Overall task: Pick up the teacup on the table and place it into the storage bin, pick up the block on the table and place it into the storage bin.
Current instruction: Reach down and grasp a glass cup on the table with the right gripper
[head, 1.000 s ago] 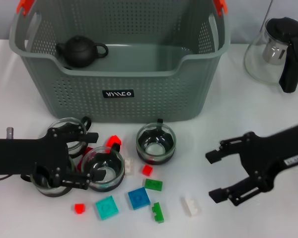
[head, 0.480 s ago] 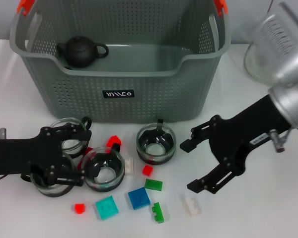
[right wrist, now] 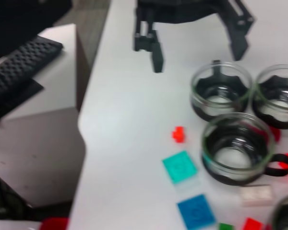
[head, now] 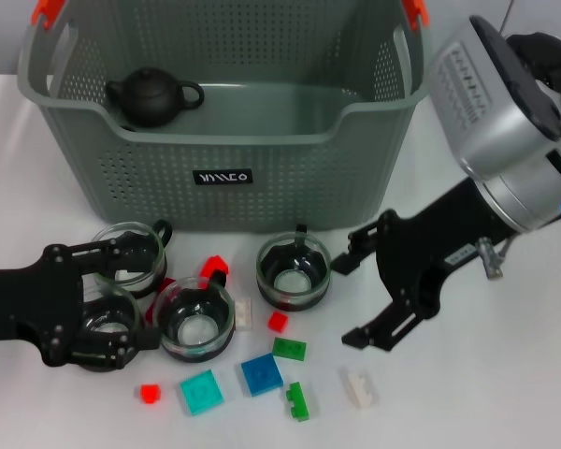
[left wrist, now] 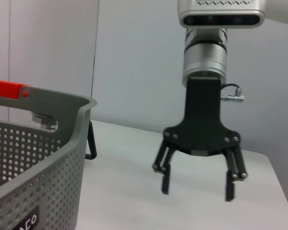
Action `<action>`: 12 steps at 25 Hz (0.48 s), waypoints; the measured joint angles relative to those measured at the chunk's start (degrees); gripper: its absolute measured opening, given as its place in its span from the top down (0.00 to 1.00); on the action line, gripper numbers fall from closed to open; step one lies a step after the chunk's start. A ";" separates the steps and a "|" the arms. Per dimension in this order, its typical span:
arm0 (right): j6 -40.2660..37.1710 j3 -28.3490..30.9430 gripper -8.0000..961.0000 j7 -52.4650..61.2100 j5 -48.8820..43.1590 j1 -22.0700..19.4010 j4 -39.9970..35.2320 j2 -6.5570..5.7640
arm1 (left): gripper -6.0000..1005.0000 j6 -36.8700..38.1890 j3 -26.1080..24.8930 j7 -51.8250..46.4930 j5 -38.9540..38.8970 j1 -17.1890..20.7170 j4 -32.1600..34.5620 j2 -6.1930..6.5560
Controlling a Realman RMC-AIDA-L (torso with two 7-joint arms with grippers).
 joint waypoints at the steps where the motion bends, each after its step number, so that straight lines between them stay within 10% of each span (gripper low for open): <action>1: 0.67 -0.58 0.02 0.08 -0.63 0.12 -0.74 0.03 | 0.10 -0.08 -0.01 0.06 0.04 0.03 -0.01 -0.06; 12: 15.90 -17.56 0.10 1.19 -3.58 1.06 -0.84 0.42 | 0.10 -0.68 -1.74 0.07 -0.15 0.42 0.00 -0.41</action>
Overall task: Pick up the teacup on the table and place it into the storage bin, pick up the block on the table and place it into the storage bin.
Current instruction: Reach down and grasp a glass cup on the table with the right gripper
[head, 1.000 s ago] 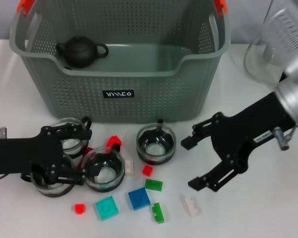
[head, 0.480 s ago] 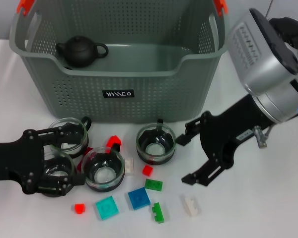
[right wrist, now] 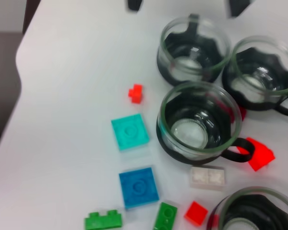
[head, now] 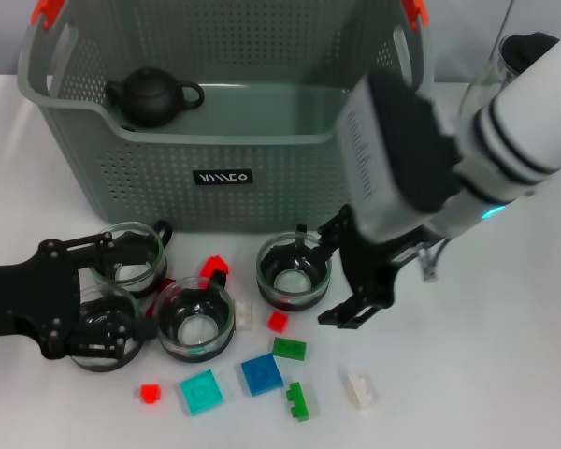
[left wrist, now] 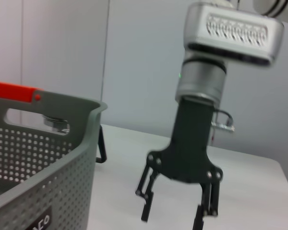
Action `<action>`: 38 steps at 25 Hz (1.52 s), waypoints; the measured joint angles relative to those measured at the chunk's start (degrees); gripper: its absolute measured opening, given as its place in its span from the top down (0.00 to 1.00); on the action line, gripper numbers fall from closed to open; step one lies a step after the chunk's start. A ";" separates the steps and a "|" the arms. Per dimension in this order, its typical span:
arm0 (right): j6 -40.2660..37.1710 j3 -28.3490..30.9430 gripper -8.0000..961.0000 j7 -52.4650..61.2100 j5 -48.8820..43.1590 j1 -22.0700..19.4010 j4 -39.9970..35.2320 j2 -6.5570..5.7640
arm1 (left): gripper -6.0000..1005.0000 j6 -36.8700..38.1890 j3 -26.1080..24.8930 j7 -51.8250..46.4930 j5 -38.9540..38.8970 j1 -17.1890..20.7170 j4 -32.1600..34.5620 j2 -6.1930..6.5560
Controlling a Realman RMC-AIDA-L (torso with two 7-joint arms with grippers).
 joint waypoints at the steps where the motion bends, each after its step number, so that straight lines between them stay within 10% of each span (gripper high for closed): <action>1: 1.66 -2.05 0.11 0.59 -0.01 0.04 0.42 0.06 | 0.10 -0.09 -0.15 0.00 0.00 0.04 0.00 0.00; 38: 20.12 -19.28 0.18 5.78 -1.24 2.67 7.44 0.36 | 0.10 -1.77 -0.71 0.25 0.00 1.01 -0.13 -0.60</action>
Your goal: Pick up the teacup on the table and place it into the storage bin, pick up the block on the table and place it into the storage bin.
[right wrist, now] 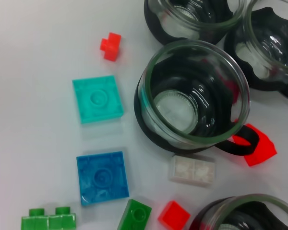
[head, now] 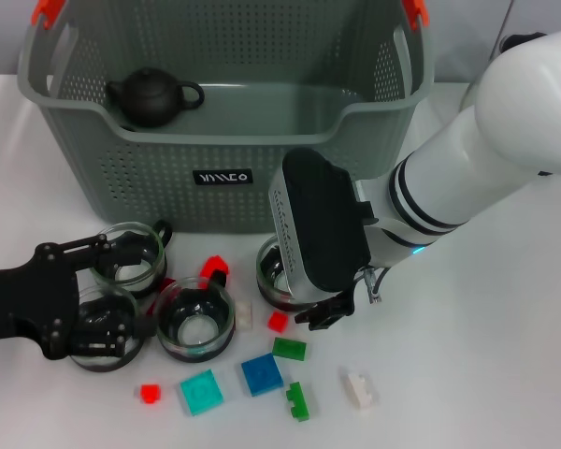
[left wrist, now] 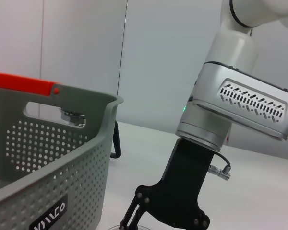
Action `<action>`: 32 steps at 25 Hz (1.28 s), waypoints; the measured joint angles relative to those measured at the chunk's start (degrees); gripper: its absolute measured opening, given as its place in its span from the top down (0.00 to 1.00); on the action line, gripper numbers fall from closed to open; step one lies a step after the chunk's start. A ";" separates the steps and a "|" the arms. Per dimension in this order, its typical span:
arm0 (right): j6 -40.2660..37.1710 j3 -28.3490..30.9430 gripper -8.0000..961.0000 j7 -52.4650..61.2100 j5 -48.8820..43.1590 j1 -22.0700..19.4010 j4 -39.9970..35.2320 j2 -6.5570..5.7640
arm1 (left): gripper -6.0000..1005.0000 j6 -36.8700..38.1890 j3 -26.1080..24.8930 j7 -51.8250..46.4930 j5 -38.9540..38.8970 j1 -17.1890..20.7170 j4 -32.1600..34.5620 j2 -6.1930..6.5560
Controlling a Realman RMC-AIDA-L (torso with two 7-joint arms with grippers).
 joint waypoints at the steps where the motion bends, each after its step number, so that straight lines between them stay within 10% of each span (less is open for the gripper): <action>1: 0.01 -0.02 0.18 0.07 0.05 0.02 0.00 -0.01 | 0.10 0.00 0.00 0.00 0.00 0.00 0.00 0.00; 25: -1.46 -0.09 0.87 2.95 0.32 1.21 0.01 -0.01 | 0.10 0.00 -0.53 0.01 0.00 0.02 -0.05 0.01; 32: -7.31 0.53 0.94 4.79 2.36 0.40 -4.15 -0.26 | 0.10 -0.45 -0.61 0.57 0.07 0.07 -0.05 0.01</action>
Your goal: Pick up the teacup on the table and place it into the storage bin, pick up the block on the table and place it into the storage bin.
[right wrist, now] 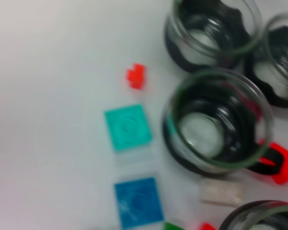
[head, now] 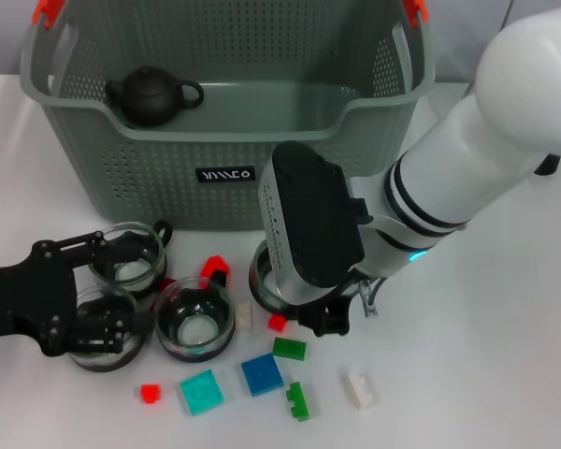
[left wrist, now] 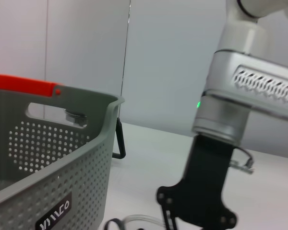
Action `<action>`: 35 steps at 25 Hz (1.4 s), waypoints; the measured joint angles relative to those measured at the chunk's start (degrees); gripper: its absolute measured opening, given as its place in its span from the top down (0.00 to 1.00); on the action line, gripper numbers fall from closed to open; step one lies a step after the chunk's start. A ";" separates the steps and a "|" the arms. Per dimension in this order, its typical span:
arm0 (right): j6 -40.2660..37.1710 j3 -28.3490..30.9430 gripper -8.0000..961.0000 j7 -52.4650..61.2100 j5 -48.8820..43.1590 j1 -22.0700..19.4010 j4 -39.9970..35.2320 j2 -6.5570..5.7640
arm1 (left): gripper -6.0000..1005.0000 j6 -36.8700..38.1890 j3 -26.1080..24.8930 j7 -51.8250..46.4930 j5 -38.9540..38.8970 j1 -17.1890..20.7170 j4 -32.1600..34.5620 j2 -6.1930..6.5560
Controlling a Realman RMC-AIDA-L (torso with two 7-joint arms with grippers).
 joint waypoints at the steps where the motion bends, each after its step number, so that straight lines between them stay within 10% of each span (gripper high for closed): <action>1: -1.15 0.14 0.94 0.55 0.10 -0.23 -0.96 -0.06 | 0.10 -0.09 -0.01 0.00 0.00 0.02 0.00 0.00; 13: -11.42 5.55 0.94 4.68 -0.10 -5.74 -14.82 -0.36 | 0.10 -0.97 0.00 1.01 -0.02 0.11 -1.16 0.02; 24: -31.71 34.14 0.94 9.21 8.05 -3.15 -32.34 -0.60 | 0.10 -1.22 -2.52 2.23 -0.06 0.11 -1.30 0.27; 35: -9.30 41.37 0.94 14.58 -0.74 5.36 -19.81 -0.95 | 0.10 -1.33 -2.98 2.36 -0.08 -0.12 -1.32 0.04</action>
